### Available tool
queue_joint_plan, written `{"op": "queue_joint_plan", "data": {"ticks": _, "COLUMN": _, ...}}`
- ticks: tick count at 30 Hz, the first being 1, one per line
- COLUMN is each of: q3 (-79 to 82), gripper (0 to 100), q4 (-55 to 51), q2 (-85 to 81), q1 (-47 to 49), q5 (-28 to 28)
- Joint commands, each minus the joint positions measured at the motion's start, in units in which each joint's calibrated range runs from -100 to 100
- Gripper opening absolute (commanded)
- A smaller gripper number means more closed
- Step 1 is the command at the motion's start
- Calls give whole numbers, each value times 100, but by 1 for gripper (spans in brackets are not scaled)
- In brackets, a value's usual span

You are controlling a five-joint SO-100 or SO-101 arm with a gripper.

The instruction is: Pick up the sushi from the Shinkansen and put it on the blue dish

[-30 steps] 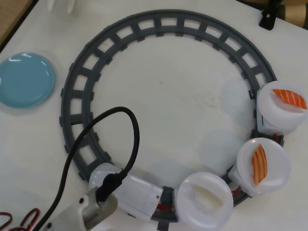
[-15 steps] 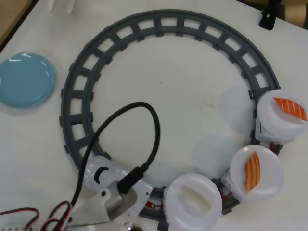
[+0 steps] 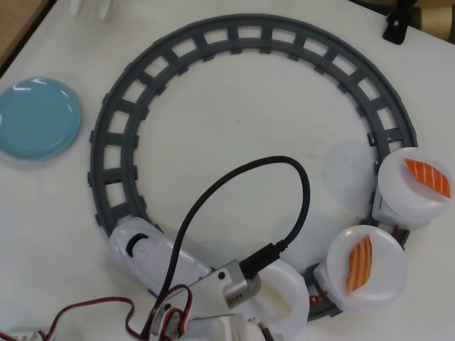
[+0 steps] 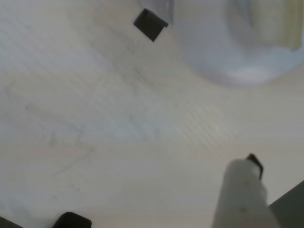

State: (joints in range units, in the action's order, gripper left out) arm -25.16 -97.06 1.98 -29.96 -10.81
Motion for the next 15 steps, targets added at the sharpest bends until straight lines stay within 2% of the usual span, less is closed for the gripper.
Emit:
{"op": "queue_joint_plan", "data": {"ticks": 1, "q3": -613, "gripper": 14, "q4": -31, "q2": 121, "q1": 3, "q5": -64}}
{"op": "queue_joint_plan", "data": {"ticks": 7, "q3": -1028, "gripper": 14, "q4": -39, "q2": 403, "q1": 126, "q5": -153}}
{"op": "queue_joint_plan", "data": {"ticks": 15, "q3": -1055, "gripper": 14, "q4": -150, "q2": 519, "q1": 55, "q5": -1293}}
